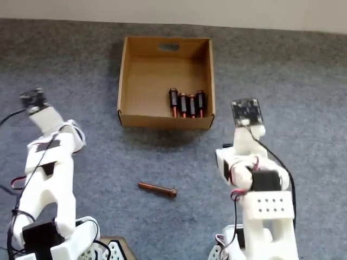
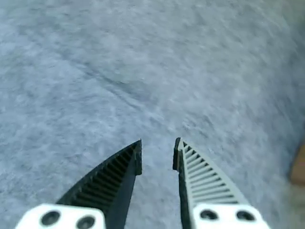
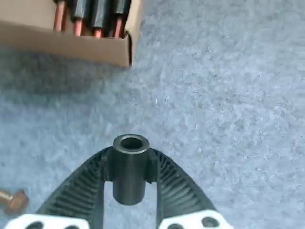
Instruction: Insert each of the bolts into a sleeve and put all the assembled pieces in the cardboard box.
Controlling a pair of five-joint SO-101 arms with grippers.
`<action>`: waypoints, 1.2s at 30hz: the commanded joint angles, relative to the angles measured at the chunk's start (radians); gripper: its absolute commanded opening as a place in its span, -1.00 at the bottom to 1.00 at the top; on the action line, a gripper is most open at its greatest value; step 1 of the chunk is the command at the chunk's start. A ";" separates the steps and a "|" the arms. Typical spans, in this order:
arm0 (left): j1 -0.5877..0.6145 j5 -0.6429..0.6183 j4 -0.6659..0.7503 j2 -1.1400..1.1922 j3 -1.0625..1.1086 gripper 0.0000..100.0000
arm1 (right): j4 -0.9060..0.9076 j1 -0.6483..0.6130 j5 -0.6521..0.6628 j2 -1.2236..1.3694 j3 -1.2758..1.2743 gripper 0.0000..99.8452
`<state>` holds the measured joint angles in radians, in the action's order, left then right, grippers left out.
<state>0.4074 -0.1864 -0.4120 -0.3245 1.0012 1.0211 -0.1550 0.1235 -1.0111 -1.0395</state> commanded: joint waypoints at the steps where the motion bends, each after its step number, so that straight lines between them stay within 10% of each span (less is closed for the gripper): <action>1: -0.096 0.101 -0.049 -0.013 -0.054 -0.75 | -0.097 -0.028 -0.083 -0.071 -0.071 -0.99; 21: -0.266 0.388 -0.512 -0.015 -0.280 -0.75 | -0.176 -0.027 -0.218 -0.079 -0.197 -0.99; 36: -0.745 0.649 -0.735 -0.005 -0.217 -0.74 | -0.176 -0.025 -0.215 -0.079 -0.197 -0.99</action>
<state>-0.2708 0.4565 -1.1500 -0.3245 0.7756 0.8631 -0.1749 -0.0821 -1.0725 -1.2451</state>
